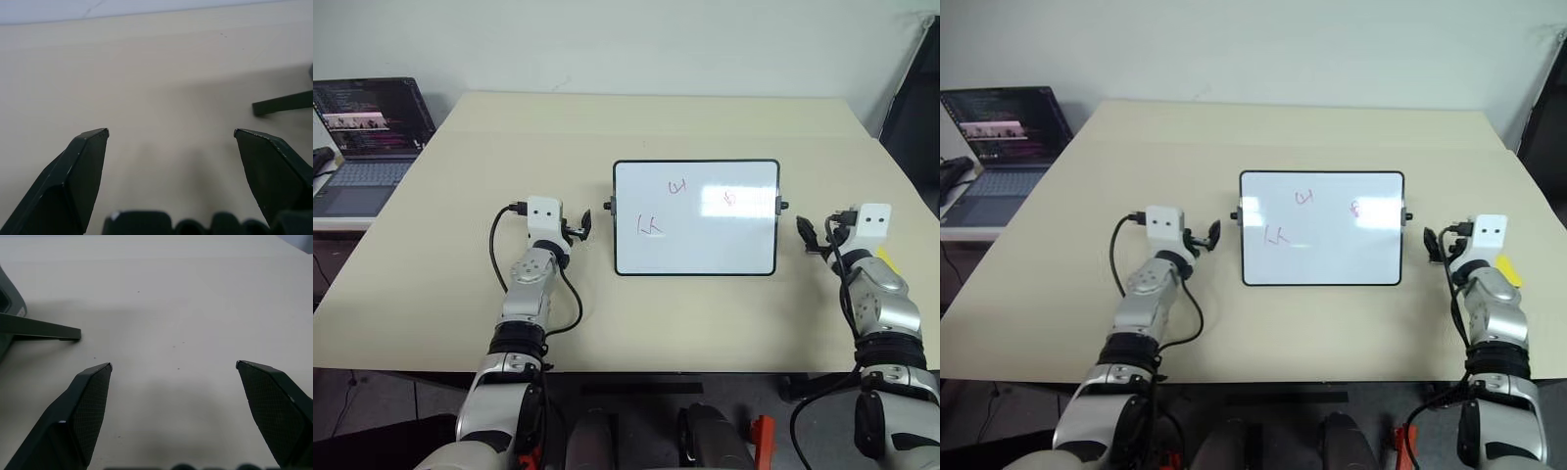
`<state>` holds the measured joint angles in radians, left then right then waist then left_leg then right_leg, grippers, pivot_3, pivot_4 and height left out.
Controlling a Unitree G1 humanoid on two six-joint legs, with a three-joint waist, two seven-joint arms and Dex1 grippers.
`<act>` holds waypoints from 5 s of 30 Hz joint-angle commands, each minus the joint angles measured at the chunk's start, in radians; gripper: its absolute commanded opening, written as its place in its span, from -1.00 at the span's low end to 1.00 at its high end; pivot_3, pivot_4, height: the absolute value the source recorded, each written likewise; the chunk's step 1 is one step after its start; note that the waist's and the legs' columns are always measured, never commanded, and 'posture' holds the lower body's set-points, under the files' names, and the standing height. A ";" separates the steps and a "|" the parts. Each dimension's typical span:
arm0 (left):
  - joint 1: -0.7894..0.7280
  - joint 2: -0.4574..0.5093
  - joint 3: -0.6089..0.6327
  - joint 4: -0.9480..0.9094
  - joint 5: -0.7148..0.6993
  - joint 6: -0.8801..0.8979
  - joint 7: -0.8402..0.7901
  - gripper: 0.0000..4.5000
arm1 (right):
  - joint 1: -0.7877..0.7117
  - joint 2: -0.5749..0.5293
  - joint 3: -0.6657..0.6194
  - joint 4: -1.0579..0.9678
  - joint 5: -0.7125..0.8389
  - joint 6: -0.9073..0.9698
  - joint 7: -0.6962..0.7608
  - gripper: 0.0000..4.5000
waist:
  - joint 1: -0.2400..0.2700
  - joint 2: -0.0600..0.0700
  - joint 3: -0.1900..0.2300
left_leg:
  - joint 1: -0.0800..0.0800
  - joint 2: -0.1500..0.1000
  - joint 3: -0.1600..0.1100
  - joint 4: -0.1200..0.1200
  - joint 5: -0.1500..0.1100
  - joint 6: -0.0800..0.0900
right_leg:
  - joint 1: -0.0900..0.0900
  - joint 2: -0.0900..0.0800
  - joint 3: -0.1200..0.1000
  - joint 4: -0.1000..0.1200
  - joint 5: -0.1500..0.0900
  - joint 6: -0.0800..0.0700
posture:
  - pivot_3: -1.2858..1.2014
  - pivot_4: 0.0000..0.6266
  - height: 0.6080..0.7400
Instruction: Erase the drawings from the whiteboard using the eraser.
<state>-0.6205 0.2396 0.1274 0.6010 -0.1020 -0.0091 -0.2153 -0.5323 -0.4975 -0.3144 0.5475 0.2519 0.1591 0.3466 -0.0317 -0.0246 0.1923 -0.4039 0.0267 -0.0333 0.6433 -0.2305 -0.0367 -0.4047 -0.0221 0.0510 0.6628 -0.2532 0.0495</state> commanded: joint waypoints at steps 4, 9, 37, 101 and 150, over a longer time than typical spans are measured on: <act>0.009 -0.014 0.019 -0.025 -0.041 -0.004 -0.030 1.00 | -0.027 -0.020 0.003 0.000 -0.017 -0.015 -0.003 0.98 | -0.001 0.000 0.000 | 0.000 0.000 0.000 0.000 0.000 0.000 | 0.000 0.000 0.000 0.001 0.000 0.000 | 0.03 -0.52 1.00; 0.040 0.064 0.042 -0.165 -0.170 0.069 -0.251 1.00 | -0.026 -0.093 -0.005 -0.002 -0.006 0.038 0.070 0.98 | -0.001 0.000 0.000 | 0.000 0.000 0.001 0.000 0.000 0.000 | 0.000 0.000 0.000 0.000 0.000 0.000 | 0.03 -0.52 1.00; -0.061 0.320 -0.228 -0.775 -0.507 0.691 -0.877 1.00 | -0.181 -0.440 0.029 0.432 -0.028 0.178 0.468 0.98 | -0.029 0.000 0.000 | 0.005 0.001 0.011 0.000 0.000 0.000 | 0.000 0.002 0.012 0.000 0.000 0.002 | 0.03 -0.52 1.00; -0.040 0.320 -0.243 -0.808 -0.485 0.691 -0.881 1.00 | -0.224 -0.411 0.116 0.491 -0.121 0.242 0.476 0.99 | -0.028 0.000 0.000 | 0.005 0.000 0.012 0.001 0.000 0.000 | 0.000 0.002 0.015 0.000 0.001 0.003 | 0.03 -0.52 1.00; 0.437 0.493 0.014 -0.801 -0.280 0.326 -0.722 1.00 | -0.350 0.188 0.771 -0.327 -0.302 0.153 0.198 -0.51 | -0.001 -0.002 0.000 | 0.001 0.002 0.011 0.001 -0.001 -0.001 | -0.006 0.001 0.012 0.000 0.000 0.002 | 0.03 -0.52 1.00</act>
<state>-0.1808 0.7361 0.1348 -0.1534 -0.3798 0.3362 -0.9478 -0.8478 -0.3041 0.4780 0.2114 -0.0176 0.3544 0.5571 -0.0327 -0.0264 0.1921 -0.4033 0.0289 -0.0227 0.6440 -0.2317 -0.0378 -0.4104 -0.0206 0.0631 0.6631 -0.2528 0.0513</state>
